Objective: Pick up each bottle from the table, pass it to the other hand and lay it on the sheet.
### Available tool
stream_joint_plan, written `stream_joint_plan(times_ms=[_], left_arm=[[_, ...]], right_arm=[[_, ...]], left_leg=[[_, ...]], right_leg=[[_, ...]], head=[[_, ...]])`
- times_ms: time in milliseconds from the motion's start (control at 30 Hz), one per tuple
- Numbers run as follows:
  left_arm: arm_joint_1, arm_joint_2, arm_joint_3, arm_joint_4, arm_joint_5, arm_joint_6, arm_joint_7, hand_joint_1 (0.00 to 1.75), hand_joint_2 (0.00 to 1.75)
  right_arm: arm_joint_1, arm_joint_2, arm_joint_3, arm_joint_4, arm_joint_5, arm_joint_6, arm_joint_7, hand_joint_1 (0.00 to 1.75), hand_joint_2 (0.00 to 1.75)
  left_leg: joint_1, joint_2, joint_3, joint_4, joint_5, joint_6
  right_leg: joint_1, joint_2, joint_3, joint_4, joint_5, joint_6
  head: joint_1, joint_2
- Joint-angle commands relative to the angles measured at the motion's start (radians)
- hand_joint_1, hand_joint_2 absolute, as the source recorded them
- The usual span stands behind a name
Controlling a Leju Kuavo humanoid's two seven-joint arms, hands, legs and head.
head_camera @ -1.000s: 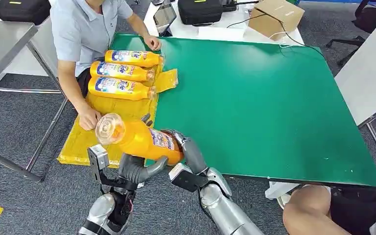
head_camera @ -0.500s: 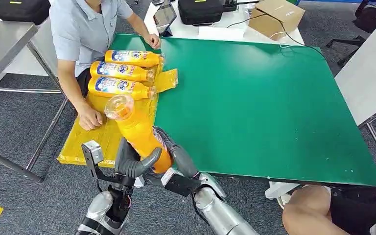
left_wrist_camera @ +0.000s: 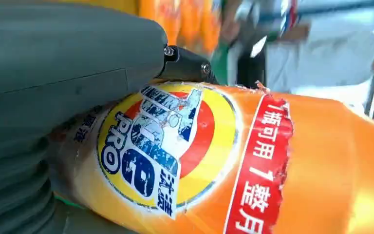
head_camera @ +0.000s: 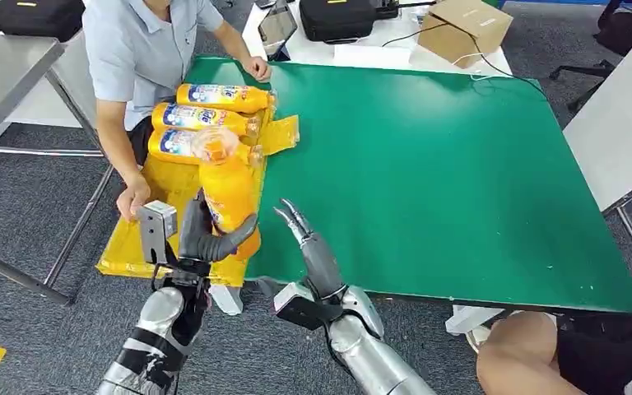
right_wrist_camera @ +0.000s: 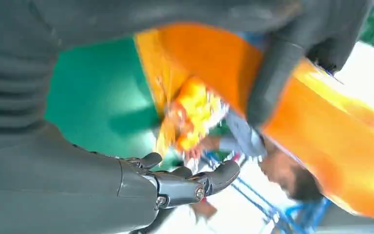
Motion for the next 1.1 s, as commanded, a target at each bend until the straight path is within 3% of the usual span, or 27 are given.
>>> stream_joint_plan(times_ms=[33,200,467,800,900,933,967,1000,1033,1100], left_arm=[[-0.238,0.052,0.05,0.3,-0.394,0.198,0.014,1.75,1.75],[-0.357,0.063,-0.034,0.528,-0.663,0.241,0.087,1.75,1.75],[-0.467,0.057,-0.151,0.876,-0.975,0.129,0.259,1.75,1.75],[-0.478,0.085,-0.092,0.939,-0.983,0.067,0.334,1.75,1.75],[-0.482,0.088,-0.091,0.945,-0.993,0.06,0.353,1.62,1.75],[-0.481,0.089,-0.089,0.946,-0.997,0.06,0.358,1.48,1.75],[-0.482,0.088,-0.079,0.947,-0.99,0.059,0.363,0.65,1.75],[-0.482,0.086,-0.068,0.949,-0.983,0.055,0.364,0.65,1.75],[-0.48,0.082,-0.045,0.95,-0.961,0.041,0.357,0.0,1.75],[-0.47,0.072,0.015,0.942,-0.905,0.008,0.319,0.0,1.75]], right_arm=[[0.01,-0.045,0.003,-0.046,0.043,-0.009,-0.017,0.0,0.0],[0.028,-0.041,-0.009,-0.078,0.052,0.008,-0.011,0.0,0.0],[0.052,-0.034,-0.021,-0.11,0.053,0.085,-0.003,0.0,0.0],[0.073,-0.038,-0.004,-0.151,0.051,0.123,0.01,0.0,0.0],[0.067,-0.037,-0.008,-0.144,0.046,0.128,0.01,0.0,0.0],[0.063,-0.036,-0.01,-0.139,0.043,0.131,0.01,0.0,0.0],[0.061,-0.035,-0.011,-0.135,0.041,0.132,0.009,0.0,0.0],[0.059,-0.033,-0.013,-0.13,0.038,0.132,0.007,0.0,0.0],[0.056,-0.032,-0.016,-0.12,0.034,0.133,0.006,0.0,0.0],[0.055,-0.031,-0.018,-0.107,0.03,0.132,-0.001,0.0,0.0]], left_leg=[[0.001,-0.001,0.003,-0.001,0.0,-0.001],[0.0,-0.003,0.003,-0.001,0.0,-0.001],[0.0,-0.001,0.004,-0.001,-0.001,-0.001],[0.001,0.001,0.002,0.0,-0.001,-0.001],[0.0,0.002,0.004,-0.001,-0.001,-0.001],[0.0,0.002,0.002,0.0,-0.001,-0.001],[0.001,0.003,0.004,0.0,-0.001,-0.001],[0.001,0.002,0.004,0.0,-0.001,-0.001],[0.0,0.002,0.003,0.0,-0.001,-0.001],[0.0,0.002,0.002,0.0,0.0,-0.001]], right_leg=[[0.001,-0.003,0.004,-0.001,-0.001,-0.001],[0.0,-0.004,0.004,-0.001,-0.001,-0.001],[0.0,-0.002,0.004,-0.001,-0.001,-0.001],[0.001,0.0,0.002,0.0,-0.001,-0.001],[0.001,0.001,0.004,0.0,0.0,-0.001],[0.001,0.001,0.002,0.0,0.0,-0.001],[0.001,0.001,0.004,0.0,-0.001,-0.002],[0.001,0.0,0.004,0.0,-0.001,-0.002],[0.001,0.0,0.003,0.0,0.0,-0.001],[0.0,0.0,0.003,0.0,0.0,-0.001]], head=[[0.0,0.0],[0.0,0.0],[0.0,0.0],[0.0,0.0],[0.0,0.0],[0.0,0.0],[0.0,0.0],[0.0,0.0],[0.0,0.0],[0.0,0.0]])
